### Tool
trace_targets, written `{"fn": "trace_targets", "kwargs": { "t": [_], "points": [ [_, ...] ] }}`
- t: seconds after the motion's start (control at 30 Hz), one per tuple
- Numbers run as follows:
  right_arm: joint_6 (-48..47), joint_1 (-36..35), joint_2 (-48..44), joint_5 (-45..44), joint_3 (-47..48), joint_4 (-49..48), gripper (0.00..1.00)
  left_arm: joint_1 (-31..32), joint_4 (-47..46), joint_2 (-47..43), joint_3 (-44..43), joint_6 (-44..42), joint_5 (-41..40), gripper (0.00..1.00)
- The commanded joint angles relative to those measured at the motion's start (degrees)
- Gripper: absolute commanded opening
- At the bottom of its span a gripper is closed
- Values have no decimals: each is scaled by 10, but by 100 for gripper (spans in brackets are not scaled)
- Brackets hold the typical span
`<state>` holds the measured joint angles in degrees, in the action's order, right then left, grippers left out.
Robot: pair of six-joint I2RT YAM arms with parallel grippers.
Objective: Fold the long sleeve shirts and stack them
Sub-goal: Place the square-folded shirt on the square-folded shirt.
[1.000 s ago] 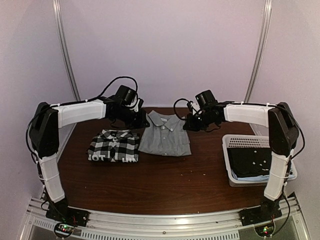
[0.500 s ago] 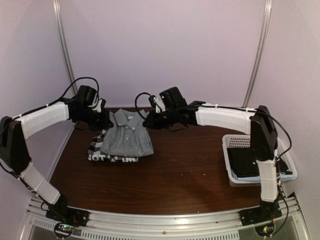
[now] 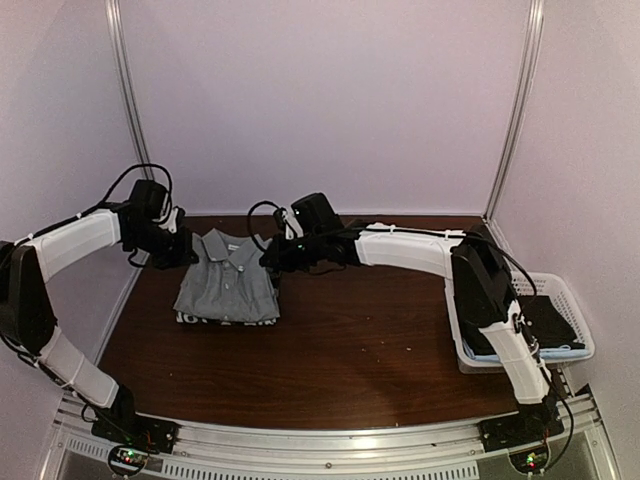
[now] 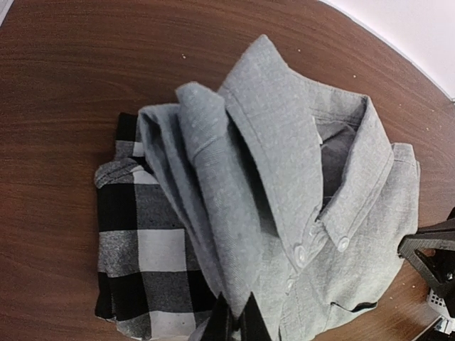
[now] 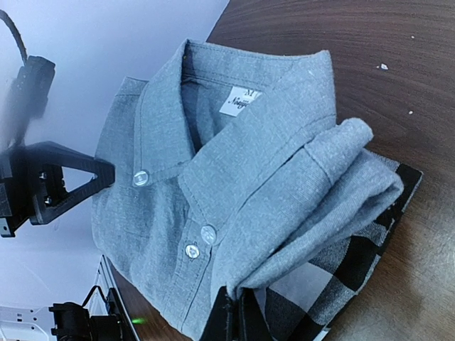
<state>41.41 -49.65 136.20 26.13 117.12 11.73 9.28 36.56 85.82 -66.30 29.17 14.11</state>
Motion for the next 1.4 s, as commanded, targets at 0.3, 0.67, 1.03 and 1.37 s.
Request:
{"fn": "trace_targets", "kwargs": {
  "t": [0.3, 0.67, 1.03, 1.37],
  "points": [
    [23, 0, 54, 24, 28, -40, 0, -44, -68, 92, 10, -26, -33, 0],
    [6, 30, 48, 10, -25, -43, 0, -68, -86, 135, 5, -23, -47, 0],
    [-16, 39, 33, 15, -27, -24, 2, -79, -58, 144, -35, -35, -62, 0],
    [-56, 39, 15, -2, -56, 1, 27, -84, -57, 169, -37, -42, -112, 30]
  ]
}}
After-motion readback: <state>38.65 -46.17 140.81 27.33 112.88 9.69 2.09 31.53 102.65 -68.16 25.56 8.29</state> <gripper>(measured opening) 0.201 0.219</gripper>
